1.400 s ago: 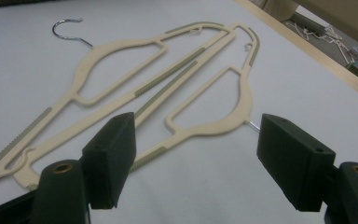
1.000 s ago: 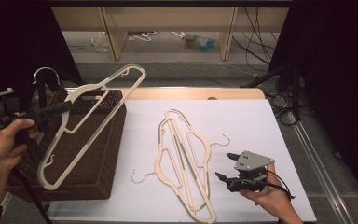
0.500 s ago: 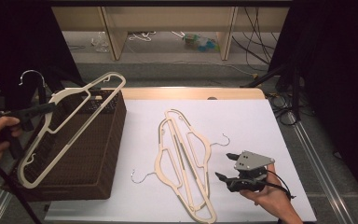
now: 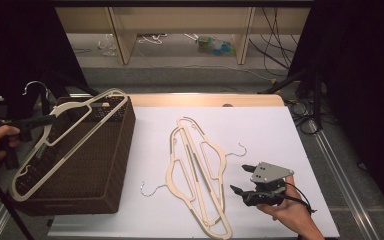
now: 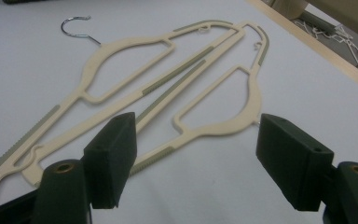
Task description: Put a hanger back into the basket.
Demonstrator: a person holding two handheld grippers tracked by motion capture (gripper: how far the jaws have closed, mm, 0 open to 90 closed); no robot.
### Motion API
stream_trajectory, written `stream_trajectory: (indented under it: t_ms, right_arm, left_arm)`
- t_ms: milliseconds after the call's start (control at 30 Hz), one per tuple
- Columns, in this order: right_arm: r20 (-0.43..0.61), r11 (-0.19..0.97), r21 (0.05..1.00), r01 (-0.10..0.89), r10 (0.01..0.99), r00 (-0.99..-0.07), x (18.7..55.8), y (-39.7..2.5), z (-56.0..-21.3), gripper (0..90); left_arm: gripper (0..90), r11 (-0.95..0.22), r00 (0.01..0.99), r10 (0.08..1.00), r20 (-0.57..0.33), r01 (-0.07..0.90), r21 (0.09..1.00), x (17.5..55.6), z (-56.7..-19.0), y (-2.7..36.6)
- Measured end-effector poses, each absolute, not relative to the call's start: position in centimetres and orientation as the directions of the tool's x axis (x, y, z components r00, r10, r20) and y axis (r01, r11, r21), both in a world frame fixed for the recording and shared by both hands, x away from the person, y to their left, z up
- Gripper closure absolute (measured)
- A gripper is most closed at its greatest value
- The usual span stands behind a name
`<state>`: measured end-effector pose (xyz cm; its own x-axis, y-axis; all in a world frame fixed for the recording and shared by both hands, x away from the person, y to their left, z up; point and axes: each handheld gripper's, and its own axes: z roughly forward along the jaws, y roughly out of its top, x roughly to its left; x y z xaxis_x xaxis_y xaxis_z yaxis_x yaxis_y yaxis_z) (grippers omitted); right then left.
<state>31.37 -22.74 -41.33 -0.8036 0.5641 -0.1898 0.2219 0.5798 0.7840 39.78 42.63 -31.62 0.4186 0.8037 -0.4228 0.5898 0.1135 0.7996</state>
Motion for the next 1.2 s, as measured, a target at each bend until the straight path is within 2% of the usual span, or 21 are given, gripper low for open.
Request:
stream_trajectory:
  t_ms: [800, 933, 1200]
  right_arm:
    - [-0.187, 0.585, 0.781, 0.220, 0.555, -0.811, 31.4, -22.6, -41.5, 30.0]
    - [-0.183, 0.589, 0.777, 0.223, 0.551, -0.814, 31.3, -22.6, -41.5, 30.0]
    - [-0.182, 0.584, 0.779, 0.226, 0.556, -0.811, 31.4, -22.6, -41.6, 30.0]
  left_arm:
    - [85.5, 0.059, 0.423, 0.822, -0.382, 0.604, 0.795, 41.4, -33.8, 43.8]
    - [83.5, 0.030, 0.373, 0.856, -0.359, 0.656, 0.754, 41.3, -35.1, 44.0]
    - [79.3, 0.029, 0.309, 0.887, -0.342, 0.702, 0.711, 41.3, -36.3, 44.1]
